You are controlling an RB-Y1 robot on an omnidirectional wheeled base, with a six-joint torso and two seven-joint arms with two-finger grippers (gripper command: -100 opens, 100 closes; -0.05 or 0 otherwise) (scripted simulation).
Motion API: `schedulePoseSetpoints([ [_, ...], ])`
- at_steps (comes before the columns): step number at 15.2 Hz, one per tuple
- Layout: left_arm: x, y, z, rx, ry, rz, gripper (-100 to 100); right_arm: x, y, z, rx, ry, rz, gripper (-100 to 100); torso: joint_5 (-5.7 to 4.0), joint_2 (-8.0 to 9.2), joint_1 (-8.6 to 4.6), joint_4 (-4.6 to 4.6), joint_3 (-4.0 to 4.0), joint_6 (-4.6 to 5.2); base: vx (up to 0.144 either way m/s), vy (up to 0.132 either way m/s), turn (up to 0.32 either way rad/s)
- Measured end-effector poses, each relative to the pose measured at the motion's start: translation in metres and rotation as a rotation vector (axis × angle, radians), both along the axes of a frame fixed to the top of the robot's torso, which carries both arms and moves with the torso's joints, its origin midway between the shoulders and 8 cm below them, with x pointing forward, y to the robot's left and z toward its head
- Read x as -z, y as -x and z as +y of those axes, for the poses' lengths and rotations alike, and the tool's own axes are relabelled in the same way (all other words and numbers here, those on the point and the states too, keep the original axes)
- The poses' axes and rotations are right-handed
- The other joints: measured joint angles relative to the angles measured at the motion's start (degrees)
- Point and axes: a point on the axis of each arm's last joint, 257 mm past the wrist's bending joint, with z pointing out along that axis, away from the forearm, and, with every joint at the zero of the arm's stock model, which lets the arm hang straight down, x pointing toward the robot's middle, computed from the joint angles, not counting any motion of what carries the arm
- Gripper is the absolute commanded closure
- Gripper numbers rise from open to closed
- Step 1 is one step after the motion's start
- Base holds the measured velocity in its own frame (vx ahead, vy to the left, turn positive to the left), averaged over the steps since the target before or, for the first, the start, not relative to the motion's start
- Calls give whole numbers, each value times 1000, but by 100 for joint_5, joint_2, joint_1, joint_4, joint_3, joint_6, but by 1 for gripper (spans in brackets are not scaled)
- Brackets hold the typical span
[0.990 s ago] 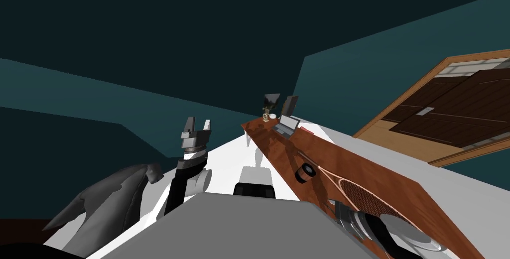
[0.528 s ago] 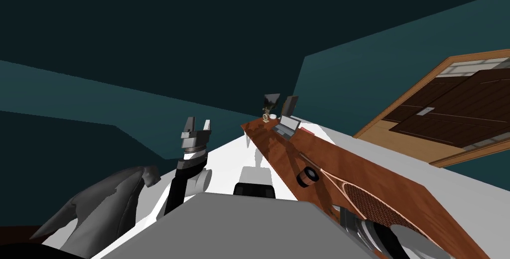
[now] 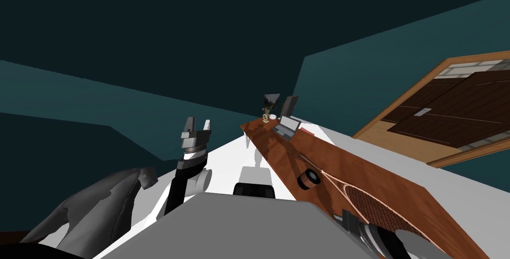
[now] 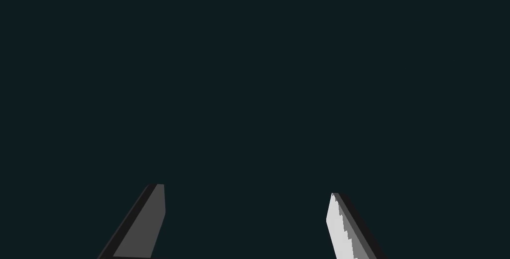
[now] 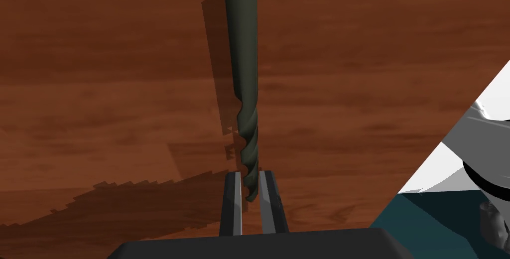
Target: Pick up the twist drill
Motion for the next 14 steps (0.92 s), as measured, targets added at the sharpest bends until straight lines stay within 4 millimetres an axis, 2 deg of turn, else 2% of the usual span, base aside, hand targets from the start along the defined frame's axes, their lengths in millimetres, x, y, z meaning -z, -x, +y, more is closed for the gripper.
schedulePoseSetpoints([
  [3, 0, 0, 0, 0, 0, 0, 0, -2, -7, 0, -3, -1, -5, 100, -3, 9, -11, 2, 5, -3, -70, 1, 19],
  [8, 0, 0, 0, 0, 0, 0, 0, -7, -35, -1, -4, -5, -28, 100, -5, 10, -18, 4, 6, -4, -53, -9, 9],
  [14, 0, 0, 0, 0, 0, 0, 0, -12, -53, 2, -7, -13, -32, 100, -3, 12, -16, 4, 7, -3, -51, -2, 6],
])
